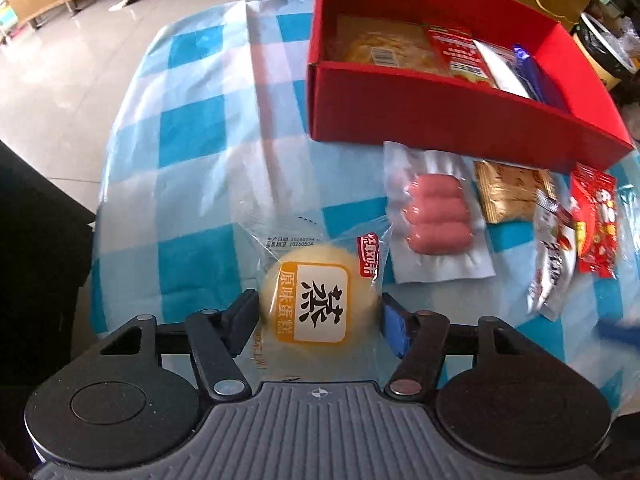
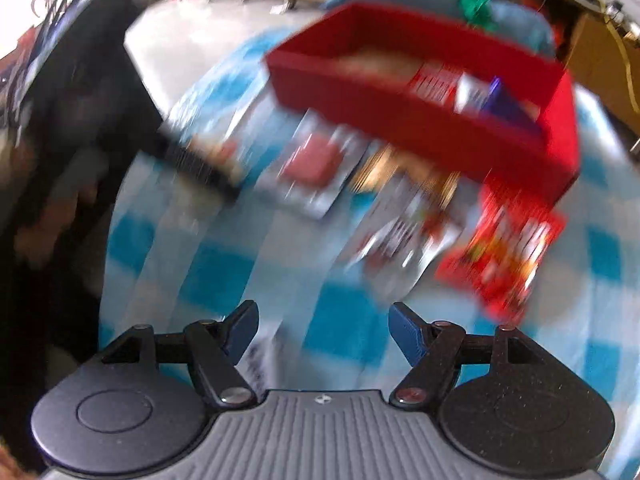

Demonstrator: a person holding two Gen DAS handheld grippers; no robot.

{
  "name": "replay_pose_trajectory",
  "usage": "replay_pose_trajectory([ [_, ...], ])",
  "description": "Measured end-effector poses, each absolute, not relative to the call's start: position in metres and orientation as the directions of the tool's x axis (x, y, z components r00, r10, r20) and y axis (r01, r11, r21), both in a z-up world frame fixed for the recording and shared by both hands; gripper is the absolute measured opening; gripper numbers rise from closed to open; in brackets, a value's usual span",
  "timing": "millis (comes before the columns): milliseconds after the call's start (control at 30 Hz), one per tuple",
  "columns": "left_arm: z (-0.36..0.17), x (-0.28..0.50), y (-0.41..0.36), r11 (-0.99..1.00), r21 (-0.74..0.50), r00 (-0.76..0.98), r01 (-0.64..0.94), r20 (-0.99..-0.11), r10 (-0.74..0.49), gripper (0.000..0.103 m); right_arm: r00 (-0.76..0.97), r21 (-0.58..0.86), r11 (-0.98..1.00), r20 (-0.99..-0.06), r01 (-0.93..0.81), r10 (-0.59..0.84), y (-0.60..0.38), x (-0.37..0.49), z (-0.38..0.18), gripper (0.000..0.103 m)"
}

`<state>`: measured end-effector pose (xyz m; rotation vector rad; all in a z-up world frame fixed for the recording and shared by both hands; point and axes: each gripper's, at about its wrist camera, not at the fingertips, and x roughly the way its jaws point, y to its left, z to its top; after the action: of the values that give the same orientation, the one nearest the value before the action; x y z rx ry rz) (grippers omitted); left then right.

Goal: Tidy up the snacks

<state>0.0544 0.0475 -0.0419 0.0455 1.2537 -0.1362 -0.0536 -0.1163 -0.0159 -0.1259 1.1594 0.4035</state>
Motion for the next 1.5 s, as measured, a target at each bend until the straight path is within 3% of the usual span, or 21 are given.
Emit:
replay_pose_trajectory([
  [333,-0.042,0.050,0.039,0.987,-0.038,0.301,0.155,-0.950,-0.083,0.071,0.251,0.115,0.892,-0.937,-0.437,0.244,-0.076,-0.069,-0.049,0.067],
  [533,-0.050,0.053,0.038,0.988,-0.038,0.277,0.148,-0.958,-0.078,0.079,0.272,0.033,0.864,-0.943,-0.502,0.193,-0.060,-0.085,-0.055,0.069],
  [600,-0.052,0.054,0.036,0.989,-0.027,0.279,0.145,-0.958,-0.067,0.083,0.291,-0.011,0.847,-0.942,-0.532,0.170,-0.056,-0.091,-0.057,0.063],
  [667,-0.054,0.054,0.034,0.989,-0.012,0.285,0.147,-0.957,-0.054,0.082,0.307,-0.034,0.845,-0.939,-0.534,0.156,-0.058,-0.093,-0.056,0.053],
  [767,-0.052,0.051,0.034,0.988,-0.012,0.290,0.154,-0.955,-0.057,0.073,0.304,0.002,0.878,-0.938,-0.479,0.168,-0.072,-0.086,-0.051,0.053],
  [933,-0.049,0.048,0.036,0.987,-0.062,0.269,0.149,-0.958,-0.101,0.072,0.335,0.017,0.916,-0.928,-0.400,0.163,-0.093,-0.078,-0.043,0.053],
  [1067,-0.049,0.047,0.039,0.989,-0.063,0.268,0.135,-0.958,-0.098,0.087,0.334,0.042,0.929,-0.926,-0.367,0.174,-0.100,-0.071,-0.041,0.053],
  [1200,-0.049,0.054,0.037,0.992,-0.052,0.280,0.116,-0.956,-0.083,0.089,0.335,0.055,0.934,-0.925,-0.354,0.181,-0.103,-0.064,-0.041,0.053],
  [1500,-0.050,0.052,0.030,0.988,-0.025,0.278,0.155,-0.958,-0.068,0.071,0.333,0.053,0.943,-0.928,-0.327,0.168,-0.112,-0.060,-0.044,0.053],
])
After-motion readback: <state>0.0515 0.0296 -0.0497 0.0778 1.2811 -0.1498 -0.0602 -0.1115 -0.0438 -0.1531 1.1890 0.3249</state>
